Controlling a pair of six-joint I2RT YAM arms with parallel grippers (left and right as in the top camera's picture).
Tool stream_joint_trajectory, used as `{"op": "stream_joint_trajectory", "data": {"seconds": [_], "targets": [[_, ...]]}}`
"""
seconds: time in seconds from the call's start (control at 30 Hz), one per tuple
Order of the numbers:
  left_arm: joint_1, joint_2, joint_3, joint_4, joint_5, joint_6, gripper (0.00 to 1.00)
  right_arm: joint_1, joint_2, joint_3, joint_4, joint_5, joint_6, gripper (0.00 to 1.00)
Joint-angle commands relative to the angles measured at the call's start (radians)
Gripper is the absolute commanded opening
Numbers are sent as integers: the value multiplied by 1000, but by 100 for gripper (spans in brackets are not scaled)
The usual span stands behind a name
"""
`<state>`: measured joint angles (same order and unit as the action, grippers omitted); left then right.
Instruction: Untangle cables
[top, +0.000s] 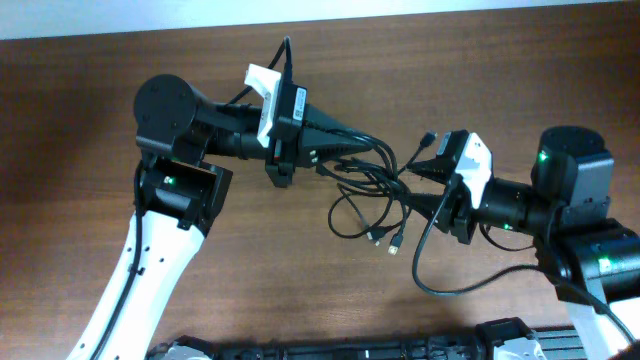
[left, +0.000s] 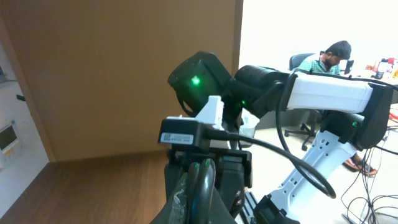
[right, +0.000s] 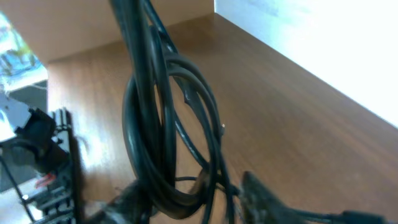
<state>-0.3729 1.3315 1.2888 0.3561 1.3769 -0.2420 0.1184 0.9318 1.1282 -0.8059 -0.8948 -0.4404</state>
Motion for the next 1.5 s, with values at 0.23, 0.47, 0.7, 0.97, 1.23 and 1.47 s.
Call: {"op": "stream_joint_trajectory", "data": {"seconds": [0.23,0.47,0.7,0.97,1.23,1.47], "targets": [[3,-19,29,3,-4,9,13,-1,24,2,10,-93,3,4],[3,-18,29,-454,-617,9,99,-2,24,2,11,-34,39,4],[2,-26,29,-829,-750,487,99,-2,24,2,11,183,195,4],[-79,-132,29,-1008,-749,972,99,-2,24,2,-3,166,214,4],[-109,-118,29,-1105,-852,976,99,-2,35,2,-120,254,214,36],[-109,-118,29,-1114,-1086,828,99,2,272,1,-304,280,209,63]]}}
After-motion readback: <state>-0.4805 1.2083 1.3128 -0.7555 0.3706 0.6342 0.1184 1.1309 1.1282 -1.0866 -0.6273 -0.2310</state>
